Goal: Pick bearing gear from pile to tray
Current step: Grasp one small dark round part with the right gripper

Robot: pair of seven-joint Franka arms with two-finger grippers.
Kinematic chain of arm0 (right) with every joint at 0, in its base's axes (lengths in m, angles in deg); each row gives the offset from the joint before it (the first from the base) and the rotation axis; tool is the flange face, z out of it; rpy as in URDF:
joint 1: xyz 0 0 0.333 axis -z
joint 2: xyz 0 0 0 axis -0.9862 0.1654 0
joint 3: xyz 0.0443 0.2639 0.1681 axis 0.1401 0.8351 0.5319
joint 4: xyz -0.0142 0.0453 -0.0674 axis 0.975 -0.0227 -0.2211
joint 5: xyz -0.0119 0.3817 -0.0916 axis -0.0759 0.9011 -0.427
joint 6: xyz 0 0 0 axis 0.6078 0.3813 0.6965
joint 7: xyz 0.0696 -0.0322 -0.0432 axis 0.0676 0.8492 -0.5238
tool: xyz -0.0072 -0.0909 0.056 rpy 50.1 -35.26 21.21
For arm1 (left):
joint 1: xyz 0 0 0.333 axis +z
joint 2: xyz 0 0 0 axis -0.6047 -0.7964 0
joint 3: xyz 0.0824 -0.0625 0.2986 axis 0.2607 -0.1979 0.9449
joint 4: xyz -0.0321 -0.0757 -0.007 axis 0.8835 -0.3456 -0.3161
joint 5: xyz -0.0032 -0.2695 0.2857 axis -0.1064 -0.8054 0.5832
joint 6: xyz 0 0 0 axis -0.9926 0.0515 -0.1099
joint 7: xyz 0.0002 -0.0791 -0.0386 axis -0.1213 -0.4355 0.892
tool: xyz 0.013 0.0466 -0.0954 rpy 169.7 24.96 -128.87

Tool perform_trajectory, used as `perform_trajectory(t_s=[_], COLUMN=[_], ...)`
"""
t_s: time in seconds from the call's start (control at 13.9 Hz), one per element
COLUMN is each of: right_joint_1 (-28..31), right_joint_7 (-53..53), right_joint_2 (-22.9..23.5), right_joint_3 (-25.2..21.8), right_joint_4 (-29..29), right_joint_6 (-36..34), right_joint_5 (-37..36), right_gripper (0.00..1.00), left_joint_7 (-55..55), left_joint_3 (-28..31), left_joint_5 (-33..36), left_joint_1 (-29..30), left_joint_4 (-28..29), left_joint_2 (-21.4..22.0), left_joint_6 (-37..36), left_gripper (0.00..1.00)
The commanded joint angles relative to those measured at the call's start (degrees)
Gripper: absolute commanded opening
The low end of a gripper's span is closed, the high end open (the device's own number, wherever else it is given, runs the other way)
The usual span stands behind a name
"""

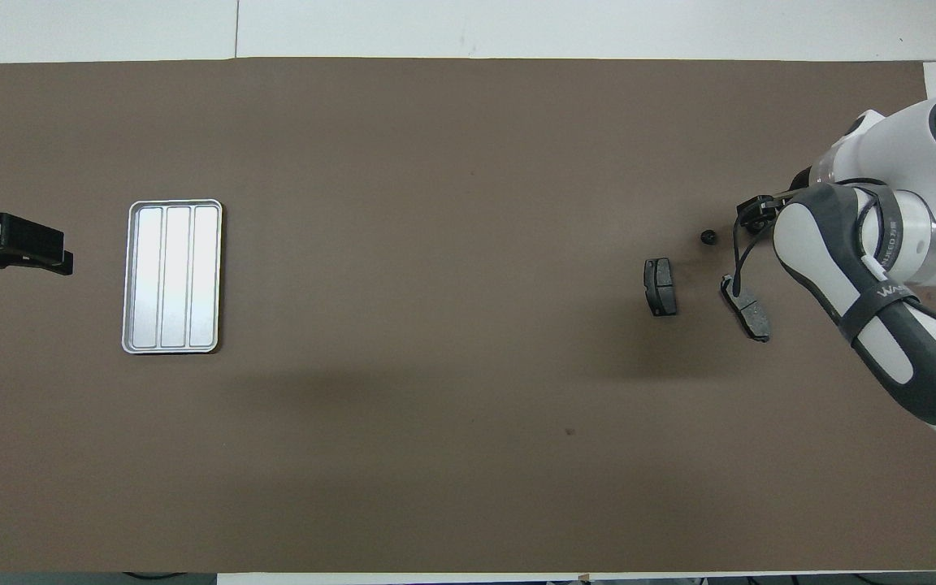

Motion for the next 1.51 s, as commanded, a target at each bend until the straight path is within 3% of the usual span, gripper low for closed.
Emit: perform_trajectory(t_s=[0.0, 1.44], right_joint_1=[0.8, 0.2], right_joint_7=[1.2, 1.0], right_joint_2=[-0.5, 1.4], right_joint_3=[0.6, 0.6], right_joint_4=[-0.7, -2.4], right_joint_6=[-0.2, 3.7], right_joint_5=[-0.3, -0.3], right_gripper=[0.93, 0.91], left_joint_7=[0.0, 0.0], left_joint_3=[-0.4, -0.4], left_joint_5=[0.8, 0.8], left_joint_1=[0.3, 0.3], left_joint_4=[2.2, 2.2], left_joint_2=[1.8, 1.8], left_joint_6=[1.2, 1.2], left_gripper=[1.00, 1.00])
